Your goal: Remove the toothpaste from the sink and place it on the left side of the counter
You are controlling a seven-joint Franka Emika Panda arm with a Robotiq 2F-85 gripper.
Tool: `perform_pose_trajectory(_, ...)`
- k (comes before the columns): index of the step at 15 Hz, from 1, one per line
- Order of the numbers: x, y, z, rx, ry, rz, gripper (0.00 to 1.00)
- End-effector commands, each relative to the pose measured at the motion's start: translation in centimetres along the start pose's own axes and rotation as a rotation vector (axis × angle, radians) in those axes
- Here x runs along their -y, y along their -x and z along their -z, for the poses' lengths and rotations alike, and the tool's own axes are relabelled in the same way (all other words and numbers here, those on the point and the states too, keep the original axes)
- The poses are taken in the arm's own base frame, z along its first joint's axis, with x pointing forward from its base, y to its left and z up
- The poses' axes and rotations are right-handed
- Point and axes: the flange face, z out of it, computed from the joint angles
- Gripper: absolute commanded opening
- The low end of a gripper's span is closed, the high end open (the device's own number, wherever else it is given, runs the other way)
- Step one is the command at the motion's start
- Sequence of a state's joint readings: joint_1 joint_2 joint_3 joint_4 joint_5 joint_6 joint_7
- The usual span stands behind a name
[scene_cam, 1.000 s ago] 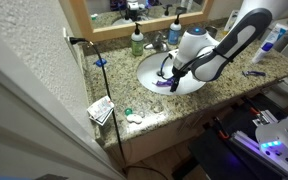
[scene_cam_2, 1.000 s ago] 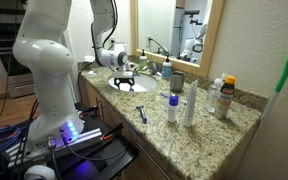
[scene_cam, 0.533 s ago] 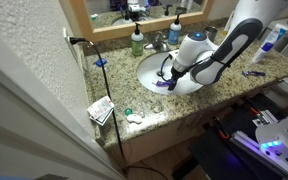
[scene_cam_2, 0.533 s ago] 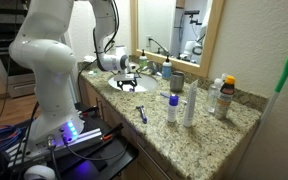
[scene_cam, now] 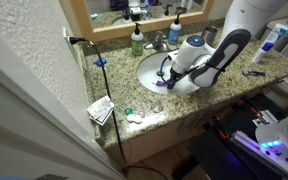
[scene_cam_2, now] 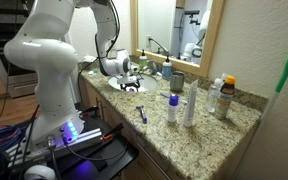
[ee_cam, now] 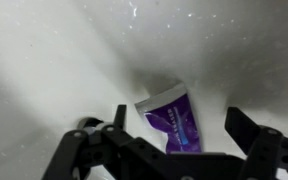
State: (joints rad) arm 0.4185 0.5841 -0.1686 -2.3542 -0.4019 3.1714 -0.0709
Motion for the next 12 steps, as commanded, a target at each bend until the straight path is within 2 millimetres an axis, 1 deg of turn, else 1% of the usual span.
perform_pose_trajectory(1, 0.1, -0.1, -2.9, -0.016, -0.005, 0.014, 1.0)
perform_pose_trajectory(3, 0.3, -0.7, -3.2, -0.032, -0.044, 0.01, 1.0)
perform_pose_trajectory(4, 0.4, -1.1, -3.1, -0.036, -0.057, 0.014, 0.98)
perform_pose_trajectory(5, 0.5, -1.5, -3.0, -0.042, -0.073, 0.019, 0.74)
perform_pose_trajectory(6, 0.8, -1.8, -2.6, -0.051, -0.096, 0.022, 0.73)
perform_pose_trajectory(7, 1.1, -1.8, -2.3, -0.058, -0.112, 0.03, 0.69)
perform_pose_trajectory(9, 1.3, -2.3, -2.1, -0.054, -0.14, 0.036, 0.54)
perform_pose_trajectory(12, 0.8, -3.1, -1.8, -0.006, -0.143, 0.02, 0.33)
